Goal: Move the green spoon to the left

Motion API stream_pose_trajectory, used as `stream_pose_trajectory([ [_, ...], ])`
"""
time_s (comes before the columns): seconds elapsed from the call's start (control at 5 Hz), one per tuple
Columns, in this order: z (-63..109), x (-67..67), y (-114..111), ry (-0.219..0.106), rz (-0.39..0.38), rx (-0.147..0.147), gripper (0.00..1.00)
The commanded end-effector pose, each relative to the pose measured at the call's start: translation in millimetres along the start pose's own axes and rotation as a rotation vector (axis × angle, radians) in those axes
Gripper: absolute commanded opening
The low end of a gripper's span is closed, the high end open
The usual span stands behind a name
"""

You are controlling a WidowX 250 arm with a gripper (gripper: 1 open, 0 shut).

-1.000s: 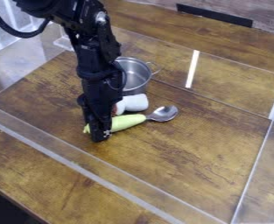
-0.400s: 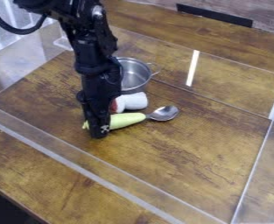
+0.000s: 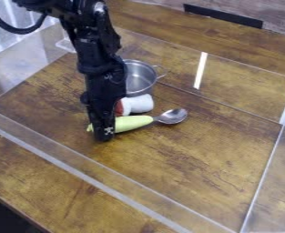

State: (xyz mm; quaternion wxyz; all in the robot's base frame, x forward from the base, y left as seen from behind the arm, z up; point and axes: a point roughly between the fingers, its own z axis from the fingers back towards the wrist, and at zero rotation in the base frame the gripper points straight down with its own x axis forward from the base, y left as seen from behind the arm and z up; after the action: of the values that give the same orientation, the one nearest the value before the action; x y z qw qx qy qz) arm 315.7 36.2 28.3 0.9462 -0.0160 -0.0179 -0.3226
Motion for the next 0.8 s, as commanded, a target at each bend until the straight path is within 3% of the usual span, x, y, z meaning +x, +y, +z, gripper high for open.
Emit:
stream_pose_trajectory([
  [0.0,15.8,5.7,15.1,-0.054,-0.005,0.041,0.0],
  [0.4,16.0,6.5,17.3,-0.07,-0.026,0.029,0.0],
  [0.6,24.8,3.7,21.2,-0.072,-0.007,0.037,0.0],
])
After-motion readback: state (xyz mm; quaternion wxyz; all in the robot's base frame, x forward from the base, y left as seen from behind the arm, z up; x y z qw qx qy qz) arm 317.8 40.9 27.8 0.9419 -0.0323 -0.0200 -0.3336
